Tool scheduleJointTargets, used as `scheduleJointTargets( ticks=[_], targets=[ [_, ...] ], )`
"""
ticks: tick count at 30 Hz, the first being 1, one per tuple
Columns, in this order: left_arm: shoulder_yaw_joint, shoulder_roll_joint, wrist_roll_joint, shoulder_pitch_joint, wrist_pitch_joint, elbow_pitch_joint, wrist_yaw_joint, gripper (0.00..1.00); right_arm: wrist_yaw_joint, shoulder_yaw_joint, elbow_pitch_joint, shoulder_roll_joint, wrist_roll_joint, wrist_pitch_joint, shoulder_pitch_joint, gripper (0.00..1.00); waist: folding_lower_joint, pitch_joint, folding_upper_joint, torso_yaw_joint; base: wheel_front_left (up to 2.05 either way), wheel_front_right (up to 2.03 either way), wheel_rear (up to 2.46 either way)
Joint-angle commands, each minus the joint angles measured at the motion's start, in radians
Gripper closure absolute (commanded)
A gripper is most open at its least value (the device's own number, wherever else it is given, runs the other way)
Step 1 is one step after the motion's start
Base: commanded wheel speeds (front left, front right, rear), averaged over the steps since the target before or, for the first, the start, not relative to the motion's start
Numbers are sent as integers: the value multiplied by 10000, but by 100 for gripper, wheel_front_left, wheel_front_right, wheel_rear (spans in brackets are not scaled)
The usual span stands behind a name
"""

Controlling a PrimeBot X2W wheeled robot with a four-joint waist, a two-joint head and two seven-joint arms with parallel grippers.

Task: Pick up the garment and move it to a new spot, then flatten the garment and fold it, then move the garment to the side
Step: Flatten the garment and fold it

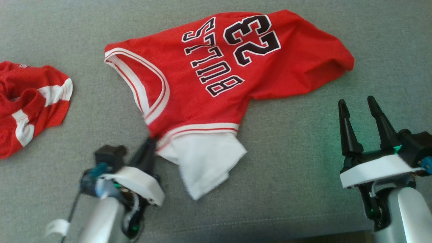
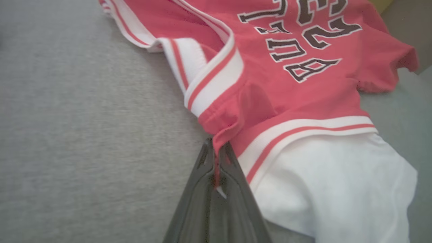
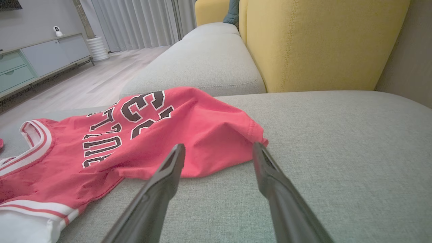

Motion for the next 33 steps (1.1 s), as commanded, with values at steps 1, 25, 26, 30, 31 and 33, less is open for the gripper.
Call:
scheduleJointTargets(
  ticks=[1, 25, 26, 30, 31, 33],
  targets=[
    [633, 376, -129, -251, -200, -295, 170, 100, -7, 142, -366, 55, -12, 31, 28, 0, 0, 0, 0, 1, 0, 0, 0],
    [1698, 1933, -294, -1221, 161, -442, 751, 0, -7, 58, -384, 145, 36, 237, 164, 0, 0, -143, 0, -234, 0, 0, 0],
    [1730, 1833, -336, -1100, -19, -490, 823, 0, -7, 63, -416, 140, -10, 247, 190, 0, 0, -172, 0, -230, 0, 0, 0],
    [1884, 1347, -469, -482, -743, -1005, 1177, 0, -7, 51, -517, 134, -102, 329, 316, 0, 0, -287, 0, -163, 0, 0, 0],
    [1895, 1224, -452, -299, -862, -1244, 1267, 0, -7, 39, -540, 137, -113, 354, 349, 0, 0, -321, 0, -133, 0, 0, 0],
    [1902, 1041, -356, 74, -1011, -1740, 1436, 0, -7, 64, -570, 127, -117, 403, 390, 0, 0, -380, 0, -98, 0, 0, 0]
  ],
)
